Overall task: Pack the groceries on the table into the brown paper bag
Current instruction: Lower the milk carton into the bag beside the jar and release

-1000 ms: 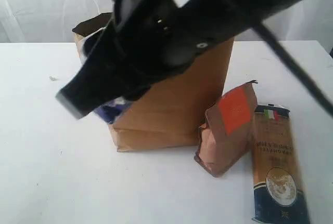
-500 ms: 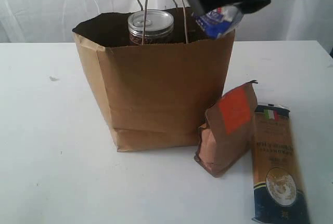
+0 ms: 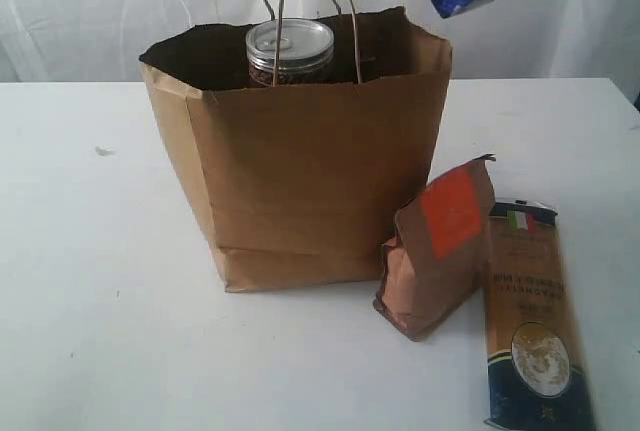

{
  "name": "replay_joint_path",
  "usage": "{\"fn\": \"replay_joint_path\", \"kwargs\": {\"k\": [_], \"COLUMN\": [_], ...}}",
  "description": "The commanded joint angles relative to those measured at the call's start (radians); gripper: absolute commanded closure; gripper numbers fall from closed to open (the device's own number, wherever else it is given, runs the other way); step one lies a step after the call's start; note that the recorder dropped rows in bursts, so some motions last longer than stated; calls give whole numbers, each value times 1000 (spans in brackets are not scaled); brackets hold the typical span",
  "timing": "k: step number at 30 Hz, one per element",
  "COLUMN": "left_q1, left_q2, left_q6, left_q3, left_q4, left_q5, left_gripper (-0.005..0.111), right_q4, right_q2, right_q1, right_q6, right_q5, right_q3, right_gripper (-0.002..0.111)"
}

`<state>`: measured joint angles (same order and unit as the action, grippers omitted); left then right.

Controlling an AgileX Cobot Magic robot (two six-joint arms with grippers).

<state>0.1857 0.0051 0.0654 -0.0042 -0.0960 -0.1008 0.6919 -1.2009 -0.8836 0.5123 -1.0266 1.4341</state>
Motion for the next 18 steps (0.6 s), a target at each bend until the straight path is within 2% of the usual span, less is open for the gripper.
{"fn": "replay_joint_path", "kwargs": {"k": [1,9,18], "left_q1": [-3,-3,-3], "left_q2": [-5,-5,-5], "left_q6": [1,1,1], "left_q3": [4,4,4], "left_q4": [1,1,1], "left_q5": [3,3,3], "left_gripper": [107,107,107], "right_q4": [-37,-57,-246], "right_q2": [-30,-101,-129], "right_q1": [57,108,200], "right_q6": [-34,-43,-144], "right_q5": [63,97,200], "right_q3": [10,10,10], "right_gripper": [108,108,108]}}
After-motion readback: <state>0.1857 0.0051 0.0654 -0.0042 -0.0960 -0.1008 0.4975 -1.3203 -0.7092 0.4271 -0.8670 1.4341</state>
